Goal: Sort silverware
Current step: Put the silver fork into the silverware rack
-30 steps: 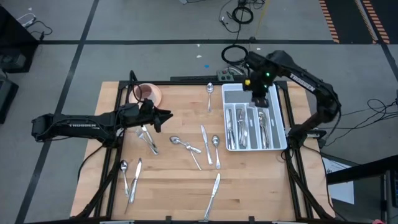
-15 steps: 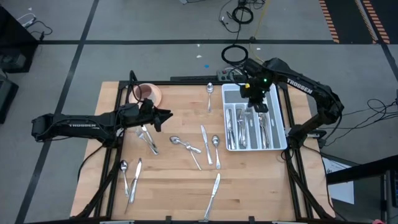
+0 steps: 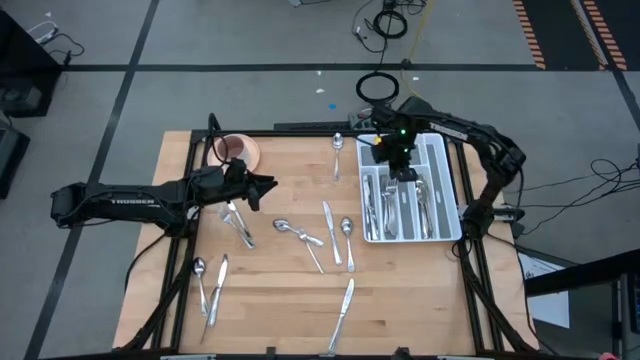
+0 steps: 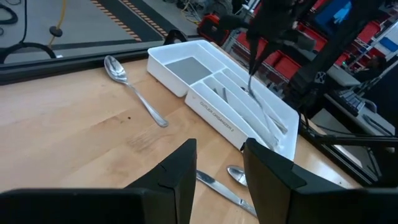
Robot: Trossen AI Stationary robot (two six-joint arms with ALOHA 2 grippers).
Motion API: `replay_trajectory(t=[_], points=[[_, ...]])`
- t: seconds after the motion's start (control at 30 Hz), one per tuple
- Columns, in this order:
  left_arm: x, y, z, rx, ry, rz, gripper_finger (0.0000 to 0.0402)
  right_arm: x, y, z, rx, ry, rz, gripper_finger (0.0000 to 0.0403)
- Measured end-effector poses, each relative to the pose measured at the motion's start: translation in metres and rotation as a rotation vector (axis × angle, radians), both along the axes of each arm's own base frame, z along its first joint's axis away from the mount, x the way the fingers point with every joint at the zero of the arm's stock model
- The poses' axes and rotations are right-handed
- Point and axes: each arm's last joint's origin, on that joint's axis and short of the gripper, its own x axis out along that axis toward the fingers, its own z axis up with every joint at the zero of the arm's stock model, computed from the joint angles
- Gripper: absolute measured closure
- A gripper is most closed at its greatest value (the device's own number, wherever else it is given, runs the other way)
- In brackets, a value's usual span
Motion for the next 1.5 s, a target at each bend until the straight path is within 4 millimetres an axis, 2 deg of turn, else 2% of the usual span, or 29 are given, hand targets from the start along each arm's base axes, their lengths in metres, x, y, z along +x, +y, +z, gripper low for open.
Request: replay_trajectory(t=[0.27,0.5,0.67,0.8,1.03,1.17,1.27,1.4,1.5], points=[[0.000,0.000,0.000,0.000,0.000,0.000,0.0268,0.013,-0.011,-0.028,0.020,0.015,0.041,0.0403],[0.000,0.000,-0.001,-0.003,0.014,0.000,0.0268,0.011,-0.024,-0.046,0.036,0.066,0.028,0.0403],[0.000,0.000,-0.002,-0.006,0.017,-0.008,0.0268,0.009,-0.034,-0.055,0.031,0.110,-0.049,0.0398],[0.000,-0.002,-0.002,-0.018,0.014,-0.050,0.0268,0.007,-0.036,-0.055,0.007,0.129,-0.064,0.0366],[0.001,-0.005,-0.001,-0.030,0.008,-0.111,0.0268,0.007,-0.038,-0.051,-0.022,0.148,-0.094,0.0263],[0.002,-0.010,0.001,-0.042,-0.014,-0.222,0.0268,0.009,-0.039,-0.043,-0.025,0.150,-0.114,0.0217],[0.005,-0.015,0.009,-0.012,-0.031,-0.302,0.0268,0.012,-0.041,-0.026,-0.048,0.123,-0.118,0.0206],[0.009,-0.019,0.027,0.104,0.005,-0.356,0.0268,0.014,-0.043,0.012,-0.108,0.048,-0.153,0.0205],[0.014,-0.020,0.036,0.214,0.116,-0.403,0.0268,0.015,-0.039,0.046,-0.167,-0.030,-0.192,0.0205]])
